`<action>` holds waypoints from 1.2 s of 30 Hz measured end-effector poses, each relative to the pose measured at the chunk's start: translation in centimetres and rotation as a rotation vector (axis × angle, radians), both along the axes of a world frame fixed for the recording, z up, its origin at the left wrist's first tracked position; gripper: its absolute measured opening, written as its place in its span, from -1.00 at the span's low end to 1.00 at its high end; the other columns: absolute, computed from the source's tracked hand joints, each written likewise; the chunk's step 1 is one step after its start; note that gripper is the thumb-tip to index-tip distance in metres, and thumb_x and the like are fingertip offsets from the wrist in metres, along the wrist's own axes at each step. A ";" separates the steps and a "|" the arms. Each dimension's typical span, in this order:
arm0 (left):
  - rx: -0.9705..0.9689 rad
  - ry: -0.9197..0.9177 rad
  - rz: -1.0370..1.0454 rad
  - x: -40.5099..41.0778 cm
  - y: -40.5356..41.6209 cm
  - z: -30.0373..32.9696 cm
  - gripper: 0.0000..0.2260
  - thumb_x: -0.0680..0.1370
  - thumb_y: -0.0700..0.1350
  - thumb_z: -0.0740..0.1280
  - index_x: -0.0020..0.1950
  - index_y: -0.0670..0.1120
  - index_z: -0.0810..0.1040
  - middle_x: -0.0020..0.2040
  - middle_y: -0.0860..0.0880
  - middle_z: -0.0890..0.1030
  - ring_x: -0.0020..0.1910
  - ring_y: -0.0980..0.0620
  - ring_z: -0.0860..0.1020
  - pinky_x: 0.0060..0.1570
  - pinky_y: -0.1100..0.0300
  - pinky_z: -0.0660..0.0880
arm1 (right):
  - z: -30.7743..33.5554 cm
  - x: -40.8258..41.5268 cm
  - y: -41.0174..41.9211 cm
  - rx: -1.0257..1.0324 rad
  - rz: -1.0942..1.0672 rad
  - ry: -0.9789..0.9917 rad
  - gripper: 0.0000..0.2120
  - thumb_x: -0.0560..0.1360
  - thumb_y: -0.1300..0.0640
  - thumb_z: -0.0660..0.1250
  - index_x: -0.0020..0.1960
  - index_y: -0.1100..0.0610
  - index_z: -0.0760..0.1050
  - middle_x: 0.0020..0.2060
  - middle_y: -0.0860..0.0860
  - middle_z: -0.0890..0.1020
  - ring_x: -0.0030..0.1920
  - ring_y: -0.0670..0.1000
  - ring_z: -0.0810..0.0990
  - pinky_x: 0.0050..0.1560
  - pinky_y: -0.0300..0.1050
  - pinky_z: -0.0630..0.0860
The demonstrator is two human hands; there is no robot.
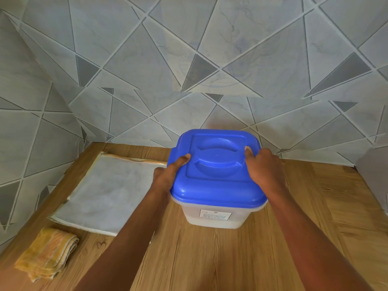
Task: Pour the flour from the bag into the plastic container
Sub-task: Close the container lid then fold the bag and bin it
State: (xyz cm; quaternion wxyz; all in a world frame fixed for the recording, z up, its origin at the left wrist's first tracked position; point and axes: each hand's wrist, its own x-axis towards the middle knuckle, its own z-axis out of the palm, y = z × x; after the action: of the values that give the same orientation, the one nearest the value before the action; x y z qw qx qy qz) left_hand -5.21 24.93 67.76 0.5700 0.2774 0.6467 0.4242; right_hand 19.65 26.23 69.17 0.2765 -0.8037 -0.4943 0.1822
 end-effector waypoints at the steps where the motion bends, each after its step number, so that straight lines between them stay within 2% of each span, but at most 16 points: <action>1: 0.023 0.051 0.052 0.1 0.1 0.1 -0.47 0.24 0.19 0.66 -0.02 -0.11 0.59 -0.07 -0.09 0.73 -0.08 -0.14 0.72 0.03 -0.11 0.67 | 0.0 0.0 -0.1 -0.001 -0.001 0.014 -0.43 0.62 -0.24 0.13 0.15 0.30 0.48 0.05 0.22 0.63 0.04 0.27 0.59 -0.08 0.04 0.48; 3: 0.079 0.218 0.119 0.1 0.3 0.1 -0.39 0.16 0.25 0.66 -0.07 -0.17 0.62 -0.11 -0.10 0.72 -0.11 -0.12 0.71 -0.01 -0.08 0.68 | 0.0 0.0 -0.4 -0.003 0.005 0.040 -0.41 0.62 -0.25 0.13 0.22 0.30 0.46 0.11 0.23 0.62 0.10 0.27 0.59 0.00 0.08 0.51; 5: 0.172 0.394 0.142 0.3 0.2 0.2 -0.42 0.21 0.27 0.63 -0.08 -0.17 0.62 -0.14 -0.06 0.70 -0.13 -0.10 0.69 -0.10 -0.01 0.66 | 0.2 0.0 -0.7 -0.008 0.016 0.060 -0.40 0.62 -0.24 0.13 0.29 0.30 0.43 0.18 0.23 0.59 0.17 0.28 0.57 0.05 0.08 0.48; 8: 0.262 0.468 0.128 0.8 -0.2 0.3 -0.55 0.35 0.20 0.59 -0.08 -0.15 0.61 -0.18 0.00 0.65 -0.17 -0.06 0.64 -0.26 0.15 0.53 | 0.3 0.1 -0.9 -0.012 0.040 0.101 -0.39 0.63 -0.21 0.15 0.37 0.31 0.38 0.26 0.24 0.56 0.23 0.28 0.54 0.12 0.08 0.47; 10: 0.295 0.531 0.110 0.9 -0.5 0.3 -0.59 0.40 0.16 0.57 -0.21 -0.13 0.51 -0.29 0.02 0.54 -0.29 0.00 0.55 -0.36 0.22 0.41 | 0.0 0.3 -1.1 -0.013 0.042 0.119 -0.39 0.62 -0.22 0.15 0.37 0.29 0.37 0.26 0.24 0.56 0.22 0.28 0.55 0.14 0.10 0.48; 13: 0.315 0.633 0.077 0.8 -0.1 0.2 -0.53 0.42 0.19 0.54 -0.31 -0.11 0.38 -0.38 0.00 0.43 -0.38 0.01 0.45 -0.38 0.18 0.38 | -0.4 0.5 -0.9 -0.017 0.053 0.113 -0.41 0.61 -0.21 0.16 0.34 0.30 0.38 0.22 0.24 0.58 0.18 0.28 0.56 0.07 0.08 0.47; 21: 0.375 0.920 -0.132 0.2 0.6 0.9 -0.50 0.54 0.21 0.40 -0.39 -0.05 0.27 -0.46 0.02 0.31 -0.43 0.01 0.36 -0.37 0.19 0.26 | -0.4 0.1 -0.5 -0.028 0.043 0.092 -0.38 0.64 -0.16 0.15 0.44 0.34 0.31 0.29 0.27 0.54 0.22 0.30 0.54 0.03 0.04 0.44; 23: 0.379 0.923 -0.137 0.2 0.5 0.5 -0.53 0.55 0.23 0.37 -0.34 -0.06 0.31 -0.43 0.02 0.36 -0.37 -0.05 0.43 -0.29 0.14 0.34 | -0.4 0.1 -0.8 -0.013 0.037 0.124 -0.44 0.63 -0.16 0.16 0.36 0.31 0.37 0.24 0.25 0.56 0.19 0.29 0.55 0.03 0.04 0.44; 25: 0.406 0.835 -0.153 0.2 0.0 -0.3 -0.60 0.54 0.25 0.36 -0.16 -0.09 0.47 -0.29 0.00 0.52 -0.22 -0.09 0.56 -0.21 0.11 0.44 | -0.3 0.1 -1.3 0.023 0.035 0.164 -0.49 0.62 -0.15 0.19 0.29 0.28 0.41 0.20 0.20 0.58 0.18 0.27 0.56 0.02 0.02 0.44; 26: 0.423 0.772 -0.165 0.3 -0.5 -0.8 -0.58 0.53 0.25 0.38 0.06 -0.10 0.53 -0.11 -0.01 0.61 -0.05 -0.09 0.61 -0.12 0.09 0.51 | -0.2 0.1 -1.7 0.040 0.041 0.187 -0.51 0.62 -0.14 0.21 0.31 0.26 0.42 0.22 0.18 0.58 0.20 0.26 0.56 0.01 -0.01 0.41; 27: 0.446 0.718 -0.170 0.5 -1.0 -1.2 -0.48 0.52 0.25 0.39 0.30 -0.09 0.49 0.14 -0.01 0.61 0.13 -0.05 0.59 0.03 0.06 0.55 | -0.4 0.2 -2.1 0.051 0.045 0.215 -0.51 0.63 -0.11 0.23 0.37 0.24 0.40 0.26 0.15 0.56 0.24 0.23 0.54 0.03 -0.04 0.39; 28: 0.469 0.681 -0.167 0.7 -1.5 -1.6 -0.36 0.52 0.25 0.41 0.47 -0.06 0.38 0.32 0.00 0.53 0.26 -0.02 0.53 0.18 0.04 0.54 | -0.6 0.2 -2.6 0.067 0.049 0.239 -0.49 0.63 -0.10 0.24 0.44 0.21 0.36 0.31 0.12 0.54 0.29 0.20 0.52 0.07 -0.06 0.39; 29: 0.491 0.667 -0.156 1.0 -1.7 -1.9 -0.30 0.52 0.24 0.41 0.55 -0.04 0.29 0.42 -0.01 0.46 0.33 -0.02 0.48 0.27 0.01 0.51 | -0.9 0.3 -3.0 0.086 0.048 0.260 -0.44 0.63 -0.10 0.26 0.52 0.17 0.30 0.37 0.09 0.50 0.34 0.16 0.49 0.14 -0.05 0.41; 31: 0.511 0.657 -0.112 1.5 -1.6 -1.9 -0.26 0.50 0.25 0.40 0.56 -0.05 0.28 0.45 -0.03 0.44 0.38 -0.05 0.47 0.33 -0.02 0.48 | -1.4 0.3 -3.7 0.123 0.038 0.298 -0.36 0.61 -0.12 0.28 0.60 0.08 0.20 0.47 0.03 0.43 0.43 0.11 0.43 0.31 -0.03 0.39; 34: 0.512 0.606 -0.051 1.8 -0.3 -1.7 -0.33 0.50 0.21 0.41 0.51 -0.08 0.38 0.39 -0.01 0.51 0.35 -0.05 0.50 0.31 0.03 0.48 | -1.1 0.4 -3.5 0.151 -0.009 0.345 -0.37 0.61 -0.08 0.31 0.59 0.06 0.21 0.46 0.03 0.44 0.43 0.09 0.43 0.20 -0.17 0.33; 36: 0.512 0.580 -0.050 2.0 0.9 -1.7 -0.48 0.54 0.11 0.45 0.41 -0.09 0.46 0.27 0.03 0.57 0.26 -0.05 0.55 0.18 0.09 0.49 | -0.8 0.6 -2.9 0.145 -0.027 0.352 -0.39 0.61 -0.07 0.32 0.58 0.09 0.24 0.45 0.05 0.46 0.42 0.09 0.44 0.16 -0.20 0.31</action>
State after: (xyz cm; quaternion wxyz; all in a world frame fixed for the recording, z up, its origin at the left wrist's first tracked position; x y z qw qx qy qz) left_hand -3.18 25.80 66.07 0.2858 0.5347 0.6475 0.4616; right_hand 20.28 23.33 68.36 0.4184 -0.7438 -0.4394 0.2804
